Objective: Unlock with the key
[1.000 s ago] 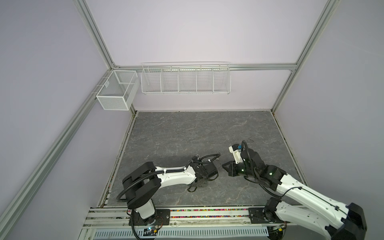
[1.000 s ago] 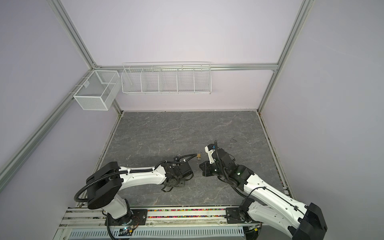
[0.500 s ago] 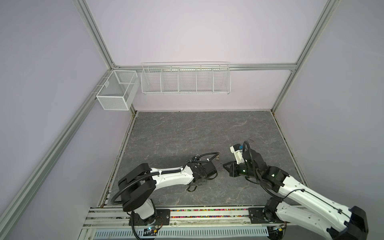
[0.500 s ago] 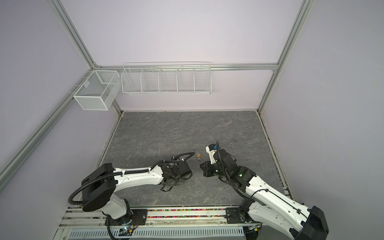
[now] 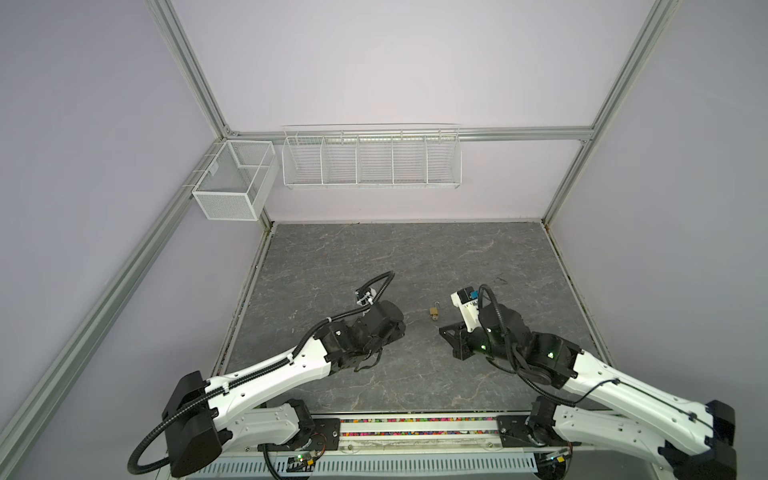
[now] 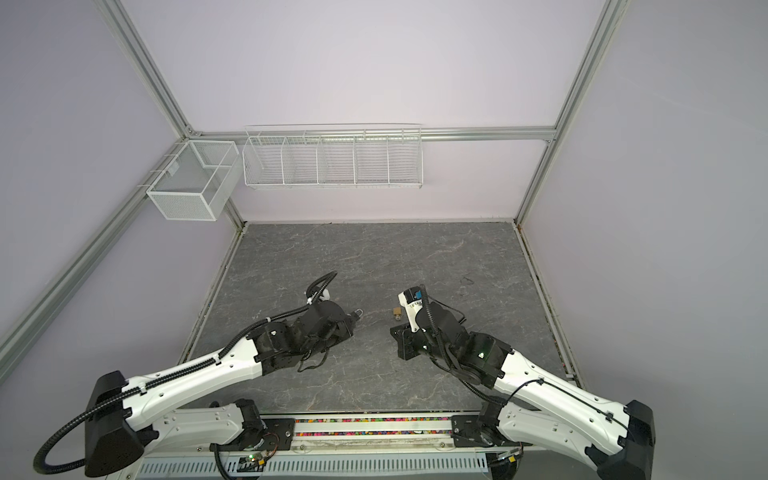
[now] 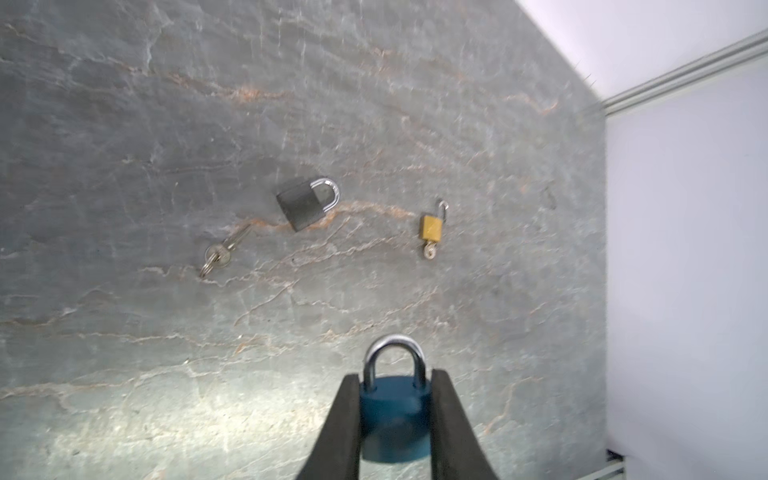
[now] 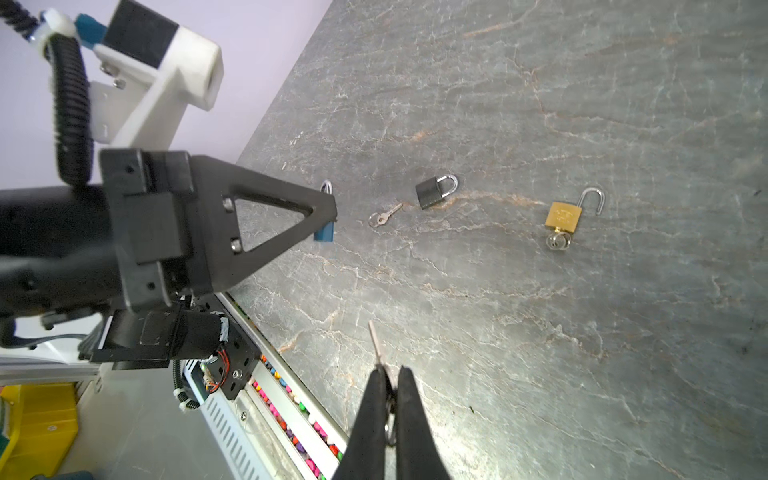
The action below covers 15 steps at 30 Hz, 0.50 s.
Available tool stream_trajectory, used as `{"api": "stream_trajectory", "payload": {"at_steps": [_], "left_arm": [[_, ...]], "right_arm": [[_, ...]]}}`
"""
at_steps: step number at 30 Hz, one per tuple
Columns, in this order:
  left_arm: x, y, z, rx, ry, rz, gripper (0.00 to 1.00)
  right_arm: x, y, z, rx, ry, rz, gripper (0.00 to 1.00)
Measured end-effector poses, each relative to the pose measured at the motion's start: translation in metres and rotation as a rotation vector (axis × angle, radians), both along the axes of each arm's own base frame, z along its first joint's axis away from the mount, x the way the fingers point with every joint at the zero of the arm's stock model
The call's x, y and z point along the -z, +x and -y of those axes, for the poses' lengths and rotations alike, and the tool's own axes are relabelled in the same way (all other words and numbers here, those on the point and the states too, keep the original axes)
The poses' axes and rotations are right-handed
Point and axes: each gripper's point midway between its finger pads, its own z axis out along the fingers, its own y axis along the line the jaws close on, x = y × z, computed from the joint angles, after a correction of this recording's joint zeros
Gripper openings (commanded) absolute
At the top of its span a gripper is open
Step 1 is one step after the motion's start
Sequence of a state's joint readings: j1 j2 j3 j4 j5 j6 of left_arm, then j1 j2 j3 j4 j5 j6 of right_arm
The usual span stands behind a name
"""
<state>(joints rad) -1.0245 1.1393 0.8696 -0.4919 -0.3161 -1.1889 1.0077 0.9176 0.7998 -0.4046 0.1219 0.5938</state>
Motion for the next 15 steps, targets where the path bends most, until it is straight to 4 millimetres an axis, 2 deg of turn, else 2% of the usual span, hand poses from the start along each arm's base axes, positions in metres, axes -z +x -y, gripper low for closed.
{"api": "stream_trajectory", "payload": {"at_steps": [3, 7, 15], "left_arm": [[-0.023, 0.008, -0.004, -0.049, -0.096, 0.037, 0.00], [-0.043, 0.014, -0.007, -0.099, -0.206, 0.068, 0.00], [-0.053, 0.019, -0.008, -0.164, -0.339, 0.076, 0.00]], "right_arm": [[-0.004, -0.006, -0.007, -0.009, -0.014, 0.032, 0.06], [-0.005, -0.014, -0.018, -0.020, -0.043, 0.064, 0.06], [-0.014, -0.027, -0.043, -0.070, -0.023, 0.111, 0.06]]}}
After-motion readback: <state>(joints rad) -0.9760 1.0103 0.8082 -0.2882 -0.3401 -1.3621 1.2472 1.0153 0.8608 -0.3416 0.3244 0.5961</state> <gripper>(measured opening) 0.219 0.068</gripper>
